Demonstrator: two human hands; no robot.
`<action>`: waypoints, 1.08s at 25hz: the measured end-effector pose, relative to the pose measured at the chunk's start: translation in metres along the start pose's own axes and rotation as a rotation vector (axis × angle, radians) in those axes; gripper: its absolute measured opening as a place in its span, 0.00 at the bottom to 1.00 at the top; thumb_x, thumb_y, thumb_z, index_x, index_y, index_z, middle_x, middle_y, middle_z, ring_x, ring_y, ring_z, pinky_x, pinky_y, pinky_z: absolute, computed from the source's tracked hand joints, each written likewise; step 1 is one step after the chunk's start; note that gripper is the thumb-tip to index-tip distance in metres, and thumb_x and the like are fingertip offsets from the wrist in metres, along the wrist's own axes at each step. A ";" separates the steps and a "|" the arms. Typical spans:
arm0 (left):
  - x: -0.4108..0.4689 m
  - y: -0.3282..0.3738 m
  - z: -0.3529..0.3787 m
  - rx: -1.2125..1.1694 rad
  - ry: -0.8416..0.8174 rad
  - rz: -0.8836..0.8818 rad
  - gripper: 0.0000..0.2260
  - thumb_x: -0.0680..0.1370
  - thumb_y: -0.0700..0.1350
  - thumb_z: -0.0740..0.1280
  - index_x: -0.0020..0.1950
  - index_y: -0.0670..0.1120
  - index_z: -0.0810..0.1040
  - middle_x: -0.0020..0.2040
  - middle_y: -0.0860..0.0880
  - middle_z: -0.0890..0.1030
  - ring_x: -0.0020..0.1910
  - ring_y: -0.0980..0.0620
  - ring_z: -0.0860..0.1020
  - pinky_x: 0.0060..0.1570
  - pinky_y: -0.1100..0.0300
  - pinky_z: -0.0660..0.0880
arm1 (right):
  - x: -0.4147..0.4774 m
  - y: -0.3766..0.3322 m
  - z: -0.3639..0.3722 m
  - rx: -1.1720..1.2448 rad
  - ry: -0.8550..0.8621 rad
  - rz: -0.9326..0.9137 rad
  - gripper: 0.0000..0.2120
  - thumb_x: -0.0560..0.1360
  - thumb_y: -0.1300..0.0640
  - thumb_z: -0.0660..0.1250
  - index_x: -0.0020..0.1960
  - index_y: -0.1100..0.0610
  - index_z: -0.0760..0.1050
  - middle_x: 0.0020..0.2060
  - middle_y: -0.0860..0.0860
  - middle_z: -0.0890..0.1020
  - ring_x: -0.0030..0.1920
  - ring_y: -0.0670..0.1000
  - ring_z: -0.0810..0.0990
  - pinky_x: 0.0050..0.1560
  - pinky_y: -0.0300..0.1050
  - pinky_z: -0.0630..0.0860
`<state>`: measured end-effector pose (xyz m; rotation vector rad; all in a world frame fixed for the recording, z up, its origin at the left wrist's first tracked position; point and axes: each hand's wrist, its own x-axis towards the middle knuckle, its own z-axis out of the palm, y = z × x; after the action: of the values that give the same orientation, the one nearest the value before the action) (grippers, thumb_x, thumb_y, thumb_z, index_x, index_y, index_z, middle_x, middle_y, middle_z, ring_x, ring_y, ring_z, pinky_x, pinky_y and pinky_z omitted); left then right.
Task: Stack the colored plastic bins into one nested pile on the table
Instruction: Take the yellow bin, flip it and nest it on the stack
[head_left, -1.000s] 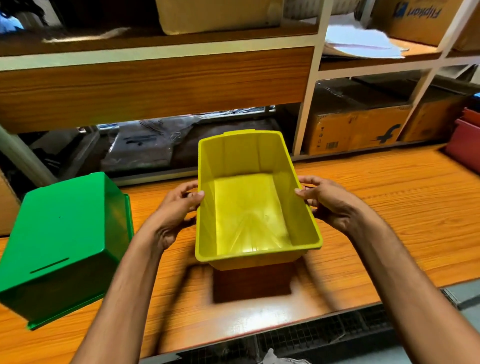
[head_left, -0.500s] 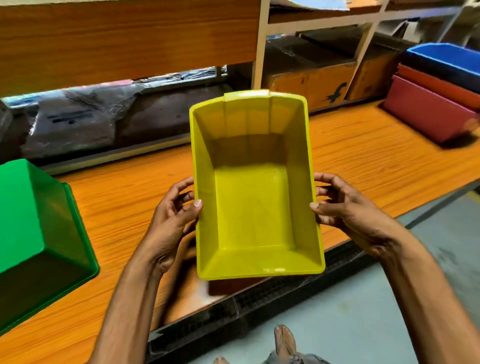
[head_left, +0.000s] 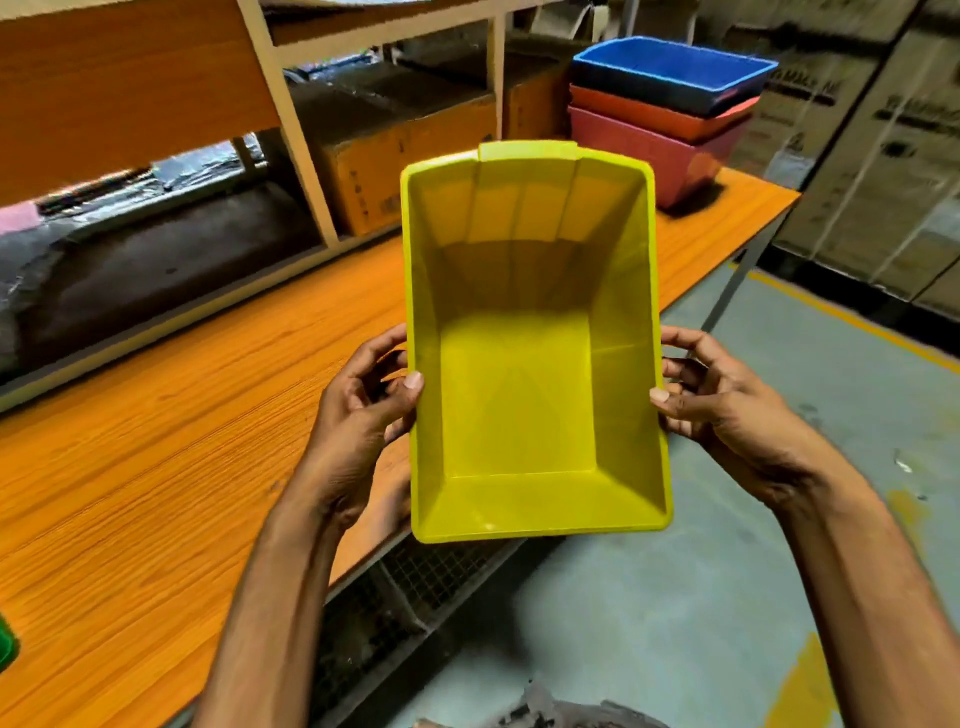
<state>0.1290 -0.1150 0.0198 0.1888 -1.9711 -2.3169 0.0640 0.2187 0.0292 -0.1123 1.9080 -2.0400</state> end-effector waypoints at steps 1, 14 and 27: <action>0.003 -0.002 0.017 0.002 -0.020 0.002 0.22 0.80 0.39 0.69 0.71 0.57 0.77 0.68 0.47 0.80 0.60 0.53 0.82 0.51 0.57 0.80 | -0.005 0.002 -0.017 0.009 0.018 0.001 0.26 0.78 0.74 0.63 0.69 0.50 0.73 0.48 0.48 0.86 0.45 0.45 0.85 0.41 0.39 0.81; 0.052 -0.065 0.284 0.020 -0.213 0.007 0.17 0.82 0.40 0.67 0.65 0.59 0.81 0.61 0.55 0.84 0.56 0.58 0.83 0.44 0.64 0.81 | -0.074 0.007 -0.256 0.029 0.329 0.023 0.26 0.79 0.74 0.62 0.72 0.55 0.70 0.55 0.58 0.77 0.53 0.54 0.78 0.50 0.48 0.78; 0.193 -0.104 0.486 0.384 -0.248 0.392 0.21 0.78 0.38 0.69 0.68 0.53 0.71 0.64 0.46 0.76 0.60 0.43 0.77 0.57 0.41 0.77 | -0.010 -0.016 -0.402 -0.453 0.731 -0.156 0.24 0.76 0.72 0.62 0.66 0.50 0.65 0.51 0.50 0.73 0.48 0.41 0.74 0.48 0.41 0.74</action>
<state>-0.1362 0.3469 -0.0125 -0.4425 -2.2996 -1.7773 -0.0461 0.6056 0.0096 0.4515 2.8612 -1.8416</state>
